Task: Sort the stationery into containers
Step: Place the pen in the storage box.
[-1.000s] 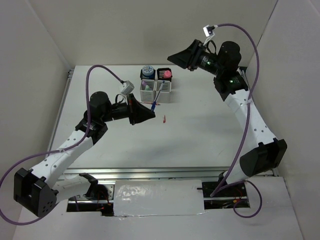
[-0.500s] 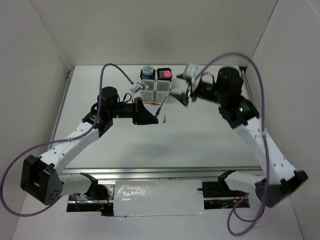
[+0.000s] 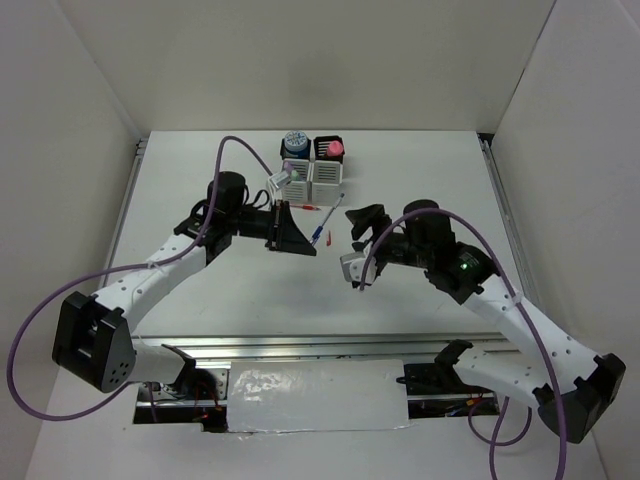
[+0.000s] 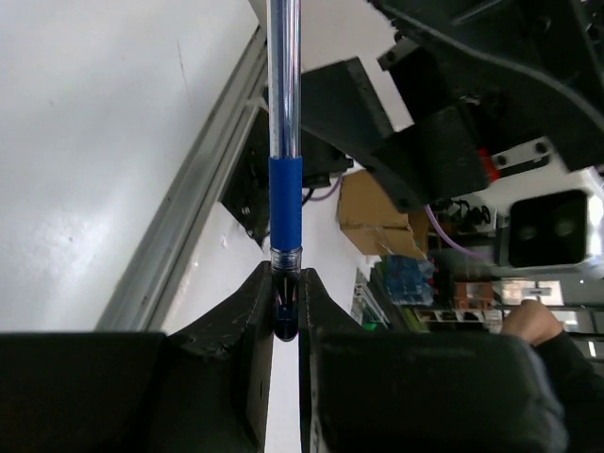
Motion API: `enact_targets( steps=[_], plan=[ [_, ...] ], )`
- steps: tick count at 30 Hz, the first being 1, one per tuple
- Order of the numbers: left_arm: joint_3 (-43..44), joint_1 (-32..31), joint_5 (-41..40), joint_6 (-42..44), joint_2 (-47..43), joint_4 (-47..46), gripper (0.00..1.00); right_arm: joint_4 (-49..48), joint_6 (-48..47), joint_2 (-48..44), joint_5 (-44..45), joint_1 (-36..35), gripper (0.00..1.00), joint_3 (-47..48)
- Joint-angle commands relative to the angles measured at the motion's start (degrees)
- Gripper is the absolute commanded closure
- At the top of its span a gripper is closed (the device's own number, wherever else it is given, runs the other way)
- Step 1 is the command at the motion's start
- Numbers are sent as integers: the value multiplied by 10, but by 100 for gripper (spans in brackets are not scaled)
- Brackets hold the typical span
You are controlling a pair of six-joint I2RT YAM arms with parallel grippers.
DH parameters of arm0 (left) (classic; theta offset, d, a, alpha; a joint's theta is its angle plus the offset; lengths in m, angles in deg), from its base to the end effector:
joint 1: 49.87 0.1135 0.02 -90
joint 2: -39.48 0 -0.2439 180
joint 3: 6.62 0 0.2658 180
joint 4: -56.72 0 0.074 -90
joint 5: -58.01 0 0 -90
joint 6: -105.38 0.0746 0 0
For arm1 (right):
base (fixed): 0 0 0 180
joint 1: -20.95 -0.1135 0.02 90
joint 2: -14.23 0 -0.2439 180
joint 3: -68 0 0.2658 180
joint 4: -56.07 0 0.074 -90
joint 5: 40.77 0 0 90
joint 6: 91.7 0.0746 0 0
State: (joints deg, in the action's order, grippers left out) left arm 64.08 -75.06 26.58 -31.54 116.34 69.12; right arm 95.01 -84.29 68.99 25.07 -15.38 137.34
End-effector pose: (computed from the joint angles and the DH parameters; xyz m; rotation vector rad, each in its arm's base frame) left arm 0.2768 -0.2005 0.2866 0.4158 2.1196 -1.7561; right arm 0.1961 0.1821 0.3210 -1.8068 0.7551 -0.1097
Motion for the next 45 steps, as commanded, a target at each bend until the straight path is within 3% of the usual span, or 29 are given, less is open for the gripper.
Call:
enact_targets(
  steps=[1,11,18,24,29,31,33,34,36,40,41,42,45],
  plan=[
    [16,-8,29,-4,3,41,92,-81,-111,9,30,-25,19,-29],
    [-11,-14,35,16,0,68,91,-209,-151,49,61,-78,21,-77],
    [-14,-1,42,25,4,83,95,-211,-144,29,71,-95,26,-94],
    [-12,-17,69,17,14,54,96,-189,-145,21,67,-96,40,-102],
    [-6,-29,78,35,14,67,80,-204,-137,39,65,-98,55,-104],
    [-6,-29,74,51,10,77,76,-210,-126,46,64,-97,65,-99],
    [-7,-29,75,68,5,81,64,-205,-91,53,65,-97,75,-85],
    [-4,-28,73,77,2,82,60,-203,-80,54,65,-95,89,-80],
    [9,-21,67,103,-5,99,50,-205,-40,53,62,-92,100,-79],
    [32,17,47,123,-18,106,31,-214,21,33,54,-77,100,-84],
    [40,29,46,120,-28,92,13,-212,32,29,54,-73,100,-86],
    [47,57,40,120,-37,82,4,-211,62,22,56,-67,100,-86],
    [62,119,10,118,-90,28,1,-192,152,12,57,-53,100,-80]
  ],
)
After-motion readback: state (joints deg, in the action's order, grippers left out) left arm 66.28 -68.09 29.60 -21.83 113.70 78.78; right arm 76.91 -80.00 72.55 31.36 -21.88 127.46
